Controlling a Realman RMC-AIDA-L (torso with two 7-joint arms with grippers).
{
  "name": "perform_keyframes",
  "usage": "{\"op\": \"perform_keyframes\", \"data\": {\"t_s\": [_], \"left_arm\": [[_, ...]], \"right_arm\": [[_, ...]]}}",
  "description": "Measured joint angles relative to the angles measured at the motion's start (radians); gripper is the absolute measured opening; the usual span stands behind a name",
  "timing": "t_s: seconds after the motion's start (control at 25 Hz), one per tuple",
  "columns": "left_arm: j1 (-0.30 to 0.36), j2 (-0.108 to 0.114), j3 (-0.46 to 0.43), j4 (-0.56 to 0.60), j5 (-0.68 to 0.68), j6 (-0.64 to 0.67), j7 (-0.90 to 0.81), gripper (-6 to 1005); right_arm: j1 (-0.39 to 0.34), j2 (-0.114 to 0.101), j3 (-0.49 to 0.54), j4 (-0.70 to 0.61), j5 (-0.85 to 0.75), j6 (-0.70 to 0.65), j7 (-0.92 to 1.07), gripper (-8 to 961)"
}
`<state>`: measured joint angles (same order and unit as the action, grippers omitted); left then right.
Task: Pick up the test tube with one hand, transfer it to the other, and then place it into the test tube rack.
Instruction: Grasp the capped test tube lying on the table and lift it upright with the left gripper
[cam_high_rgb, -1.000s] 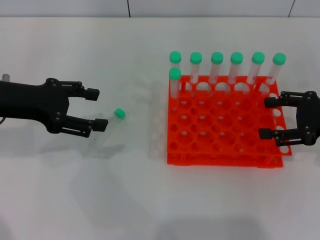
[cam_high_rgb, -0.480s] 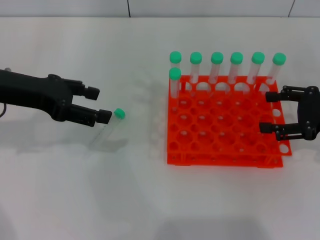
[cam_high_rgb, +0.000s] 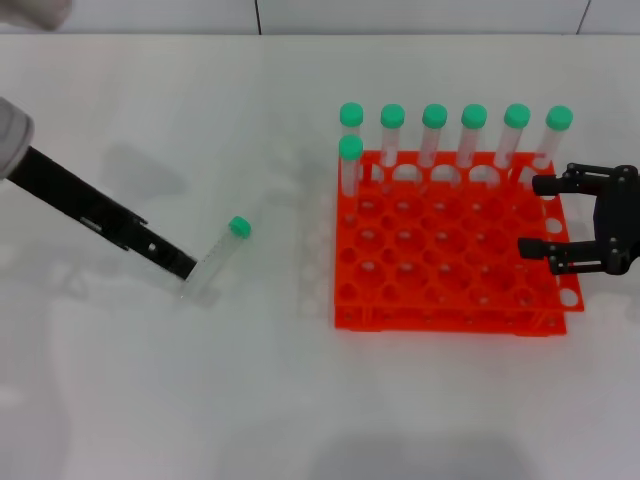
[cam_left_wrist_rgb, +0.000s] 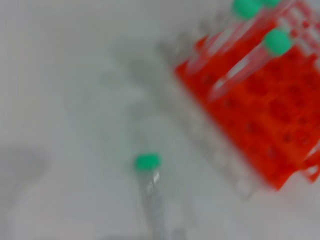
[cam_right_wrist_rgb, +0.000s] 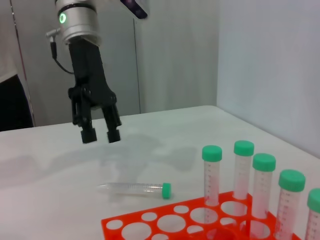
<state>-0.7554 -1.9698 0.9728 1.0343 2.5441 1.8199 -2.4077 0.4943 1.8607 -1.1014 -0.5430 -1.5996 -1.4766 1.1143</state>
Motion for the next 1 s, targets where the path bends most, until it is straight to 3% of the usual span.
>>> {"op": "perform_keyframes", "data": {"t_s": [0.32, 0.52, 0.72, 1.0], "left_arm": [[-0.067, -0.040, 0.097, -0.029, 0.194, -0.013, -0.183, 856], [-0.078, -0.071, 0.173, -0.065, 0.238, -0.055, -0.233, 856], [-0.075, -0.098, 0.190, -0.070, 0.268, -0.108, -0.251, 856], [-0.077, -0.108, 0.191, -0.112, 0.270, -0.193, -0.265, 855]], "right_arm": [[0.006, 0.008, 0.000, -0.022, -0.002, 0.001, -0.004, 793], [0.004, 0.011, 0.000, -0.025, -0.003, 0.003, -0.004, 789], [0.000, 0.011, -0.002, -0.025, -0.003, -0.006, -0.005, 786], [-0.010, 0.018, -0.005, -0.026, -0.003, -0.008, -0.007, 781]]}}
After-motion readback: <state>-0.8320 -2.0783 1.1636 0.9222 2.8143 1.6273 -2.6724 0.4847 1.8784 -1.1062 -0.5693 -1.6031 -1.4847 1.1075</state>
